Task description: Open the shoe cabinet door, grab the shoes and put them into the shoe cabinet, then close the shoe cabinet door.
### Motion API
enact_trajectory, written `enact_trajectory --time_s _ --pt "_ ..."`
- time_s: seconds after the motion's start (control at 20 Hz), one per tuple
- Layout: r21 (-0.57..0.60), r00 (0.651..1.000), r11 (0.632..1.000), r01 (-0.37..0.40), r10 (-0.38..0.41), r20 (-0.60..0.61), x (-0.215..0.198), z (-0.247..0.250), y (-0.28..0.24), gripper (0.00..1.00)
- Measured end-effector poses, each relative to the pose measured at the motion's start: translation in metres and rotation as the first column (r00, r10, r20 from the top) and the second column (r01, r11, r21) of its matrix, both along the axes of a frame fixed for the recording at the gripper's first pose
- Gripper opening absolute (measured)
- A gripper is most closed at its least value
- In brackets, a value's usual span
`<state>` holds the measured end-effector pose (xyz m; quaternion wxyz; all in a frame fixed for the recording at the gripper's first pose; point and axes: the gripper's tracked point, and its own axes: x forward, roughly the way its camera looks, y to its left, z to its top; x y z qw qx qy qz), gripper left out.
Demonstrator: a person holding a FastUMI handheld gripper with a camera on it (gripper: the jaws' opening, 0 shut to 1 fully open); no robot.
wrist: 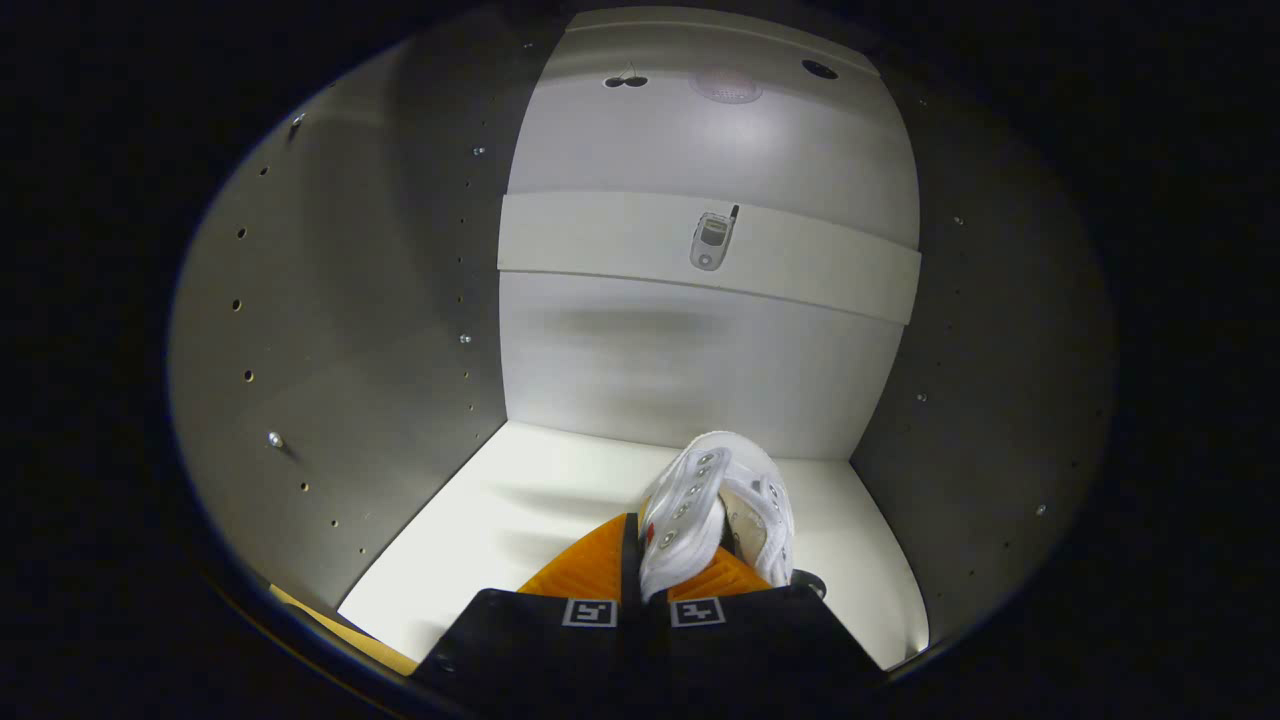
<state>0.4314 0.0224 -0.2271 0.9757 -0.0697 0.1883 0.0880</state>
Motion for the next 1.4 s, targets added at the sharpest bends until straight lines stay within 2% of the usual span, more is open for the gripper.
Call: enact_trajectory --time_s 0.55,0.65,0.7,0.9,1.05,1.1,1.3,1.4 --pt "0.029 1.000 1.000 -0.007 0.008 -0.027 0.012 -0.014 0.003 0.05" --pt "0.015 1.000 1.000 -0.001 0.001 -0.031 0.011 -0.014 0.003 0.06" --pt "0.014 0.999 1.000 0.002 -0.001 -0.034 0.009 -0.013 0.003 0.11" --pt "0.052 0.998 0.999 0.014 -0.011 -0.056 0.002 -0.017 0.003 0.13" --pt "0.045 0.998 0.999 0.017 -0.014 -0.069 -0.004 -0.018 0.005 0.27" --pt "0.057 0.998 0.998 0.007 -0.003 -0.067 -0.007 -0.016 0.010 0.27" --pt "0.077 0.998 0.997 0.010 -0.005 -0.060 -0.014 -0.014 0.019 0.71" --pt "0.089 0.998 0.996 0.014 -0.009 -0.059 -0.019 -0.011 0.022 0.76"
